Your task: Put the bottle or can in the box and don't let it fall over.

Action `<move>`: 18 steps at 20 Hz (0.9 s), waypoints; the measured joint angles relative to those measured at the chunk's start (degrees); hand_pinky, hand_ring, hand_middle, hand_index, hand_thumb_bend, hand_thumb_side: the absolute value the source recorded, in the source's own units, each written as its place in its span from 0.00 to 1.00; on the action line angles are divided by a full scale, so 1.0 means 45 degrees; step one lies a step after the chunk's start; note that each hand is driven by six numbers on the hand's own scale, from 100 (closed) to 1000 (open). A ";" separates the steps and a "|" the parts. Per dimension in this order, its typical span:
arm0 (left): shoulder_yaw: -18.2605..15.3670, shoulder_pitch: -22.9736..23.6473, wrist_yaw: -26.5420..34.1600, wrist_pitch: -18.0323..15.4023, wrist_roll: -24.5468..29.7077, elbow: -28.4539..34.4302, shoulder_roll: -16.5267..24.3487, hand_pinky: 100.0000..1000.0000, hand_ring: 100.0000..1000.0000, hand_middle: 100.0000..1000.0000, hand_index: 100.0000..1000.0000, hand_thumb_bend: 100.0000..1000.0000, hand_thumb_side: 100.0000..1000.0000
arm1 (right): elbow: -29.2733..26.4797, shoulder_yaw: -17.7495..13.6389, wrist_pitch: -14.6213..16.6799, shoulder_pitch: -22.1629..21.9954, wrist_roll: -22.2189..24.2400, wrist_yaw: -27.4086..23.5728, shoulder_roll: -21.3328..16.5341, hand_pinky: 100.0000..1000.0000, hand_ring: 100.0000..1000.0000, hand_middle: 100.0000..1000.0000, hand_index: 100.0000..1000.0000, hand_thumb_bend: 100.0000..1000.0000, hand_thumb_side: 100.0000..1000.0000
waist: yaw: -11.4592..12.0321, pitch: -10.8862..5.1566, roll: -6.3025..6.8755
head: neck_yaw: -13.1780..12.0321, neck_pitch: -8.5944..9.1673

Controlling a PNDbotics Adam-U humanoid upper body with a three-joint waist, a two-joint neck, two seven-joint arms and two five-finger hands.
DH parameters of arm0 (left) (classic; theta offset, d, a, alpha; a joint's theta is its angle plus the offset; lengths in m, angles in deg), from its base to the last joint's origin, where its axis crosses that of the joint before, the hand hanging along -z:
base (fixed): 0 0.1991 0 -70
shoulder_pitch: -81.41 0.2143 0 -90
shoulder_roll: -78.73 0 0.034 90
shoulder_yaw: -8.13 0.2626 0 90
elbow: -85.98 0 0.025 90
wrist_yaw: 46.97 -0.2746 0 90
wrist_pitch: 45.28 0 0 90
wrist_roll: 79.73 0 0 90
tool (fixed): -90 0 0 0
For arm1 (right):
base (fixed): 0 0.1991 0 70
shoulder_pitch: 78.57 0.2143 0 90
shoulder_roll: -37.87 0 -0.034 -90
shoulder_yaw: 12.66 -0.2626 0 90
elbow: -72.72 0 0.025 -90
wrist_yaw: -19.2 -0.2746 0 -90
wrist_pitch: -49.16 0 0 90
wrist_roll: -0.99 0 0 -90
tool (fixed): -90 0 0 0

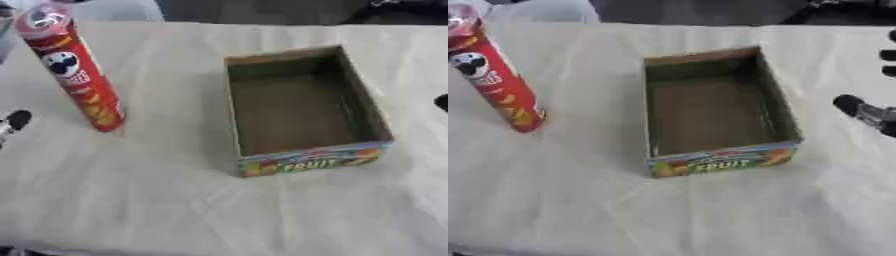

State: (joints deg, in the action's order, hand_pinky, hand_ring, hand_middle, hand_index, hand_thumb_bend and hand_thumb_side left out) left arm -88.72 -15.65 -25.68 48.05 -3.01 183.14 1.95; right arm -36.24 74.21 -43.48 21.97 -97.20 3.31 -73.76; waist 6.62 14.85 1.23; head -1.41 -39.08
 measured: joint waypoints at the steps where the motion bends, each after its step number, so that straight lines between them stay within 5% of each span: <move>1: 0.0000 0.0000 -0.0013 0.0028 0.0003 0.0000 0.0000 0.69 0.80 0.65 0.76 0.78 0.12 | 0.0000 0.0000 -0.0002 0.0001 0.0005 0.0000 0.0000 0.84 0.85 0.88 0.92 0.64 0.00 | -0.0009 0.0000 -0.0003 | 0.0003 0.0000; 18: 0.0451 -0.0991 0.0051 0.0639 0.0751 -0.0777 0.0232 0.70 0.80 0.66 0.76 0.78 0.16 | 0.0003 0.0041 -0.0004 0.0065 0.0052 0.0000 0.0000 0.84 0.85 0.88 0.92 0.64 0.00 | -0.0199 0.0000 -0.0078 | 0.0133 0.0000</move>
State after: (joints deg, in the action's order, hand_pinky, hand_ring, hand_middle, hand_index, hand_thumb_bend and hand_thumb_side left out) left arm -86.69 -20.11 -25.45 50.93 0.37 179.65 2.99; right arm -36.22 74.39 -43.50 22.26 -96.97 3.31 -73.76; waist 5.73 14.85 0.87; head -0.81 -39.08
